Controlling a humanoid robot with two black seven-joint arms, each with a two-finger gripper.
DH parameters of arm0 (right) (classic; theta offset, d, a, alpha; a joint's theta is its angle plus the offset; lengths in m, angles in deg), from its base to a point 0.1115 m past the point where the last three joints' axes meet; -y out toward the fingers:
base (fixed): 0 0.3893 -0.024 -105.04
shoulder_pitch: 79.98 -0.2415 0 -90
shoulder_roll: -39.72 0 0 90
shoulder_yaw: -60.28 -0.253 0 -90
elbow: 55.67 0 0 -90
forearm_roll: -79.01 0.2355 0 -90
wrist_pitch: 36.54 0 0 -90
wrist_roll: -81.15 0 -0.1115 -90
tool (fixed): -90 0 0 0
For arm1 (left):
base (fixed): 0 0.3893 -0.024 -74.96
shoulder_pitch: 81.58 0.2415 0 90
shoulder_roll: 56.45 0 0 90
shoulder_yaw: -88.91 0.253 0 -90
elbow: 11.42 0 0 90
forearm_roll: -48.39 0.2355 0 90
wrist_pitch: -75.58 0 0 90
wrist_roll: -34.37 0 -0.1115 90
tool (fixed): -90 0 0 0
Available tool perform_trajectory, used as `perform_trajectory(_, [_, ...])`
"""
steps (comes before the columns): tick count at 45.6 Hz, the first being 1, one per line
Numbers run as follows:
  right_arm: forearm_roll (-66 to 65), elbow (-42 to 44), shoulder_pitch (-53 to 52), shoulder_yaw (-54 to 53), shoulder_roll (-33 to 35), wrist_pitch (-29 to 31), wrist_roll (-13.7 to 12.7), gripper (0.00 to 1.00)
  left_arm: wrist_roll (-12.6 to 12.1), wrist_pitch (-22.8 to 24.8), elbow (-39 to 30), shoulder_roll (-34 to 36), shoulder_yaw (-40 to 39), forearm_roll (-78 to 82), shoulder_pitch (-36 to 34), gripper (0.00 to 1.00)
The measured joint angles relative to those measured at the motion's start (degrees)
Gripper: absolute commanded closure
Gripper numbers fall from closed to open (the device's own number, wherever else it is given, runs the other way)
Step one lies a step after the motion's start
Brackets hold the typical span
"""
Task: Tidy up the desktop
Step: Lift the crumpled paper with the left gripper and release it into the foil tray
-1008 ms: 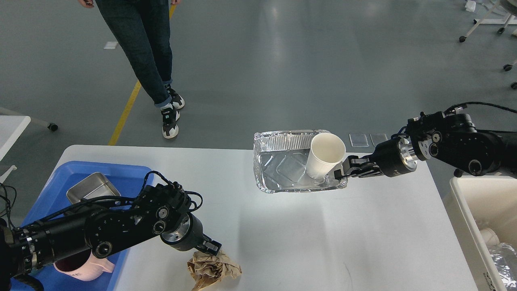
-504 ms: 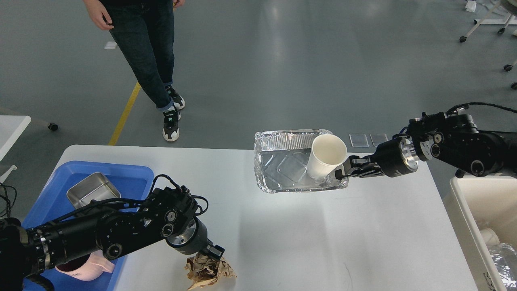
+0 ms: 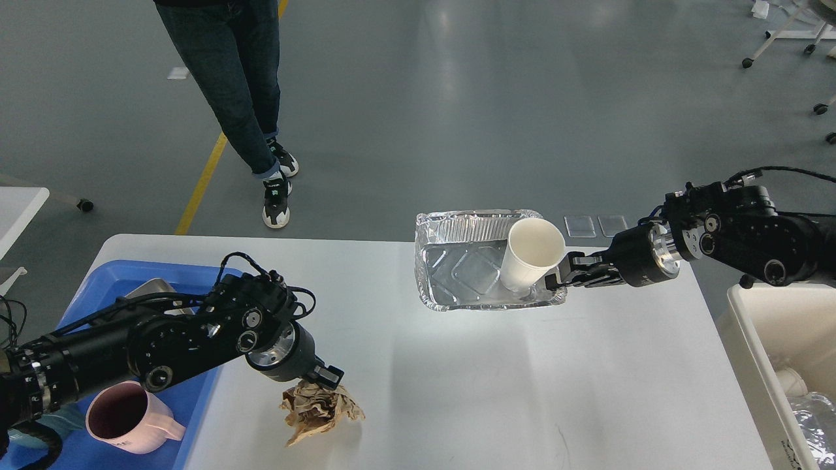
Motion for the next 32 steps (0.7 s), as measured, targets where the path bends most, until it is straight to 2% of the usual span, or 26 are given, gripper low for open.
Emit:
perform_trajectory(7, [0.0,0.3,0.3,0.2,-0.2,0.4,0.0,1.00,1.4,0.1,0.0,7.3,-4.1,-0.5,-0.4,1.00])
perform_trajectory(11, [0.0,0.3,0.5,0.4,-0.4,0.9,0.1,1.00,3.1,0.7,0.0,11.3,-8.4,-1.1,-0.6,1.00])
perform_trajectory(17, [0.0,0.1,0.8,0.4,-0.7,0.9,0.2,1.00,4.6,4.1,0.2,16.4,-14.5,-1.9,-3.2,1.00])
perform_trajectory(25, [0.0,0.1,0.8,0.3,-1.5,0.7,0.2,1.00,5.2,7.3,1.1,19.5,-17.8,-2.6,-11.4,1.00])
perform_trajectory(32, [0.0,-0.2,0.7,0.2,-1.6,0.7,0.2,1.00,5.3,7.5,5.1,17.4,-18.4,-3.4,-20.1,1.00])
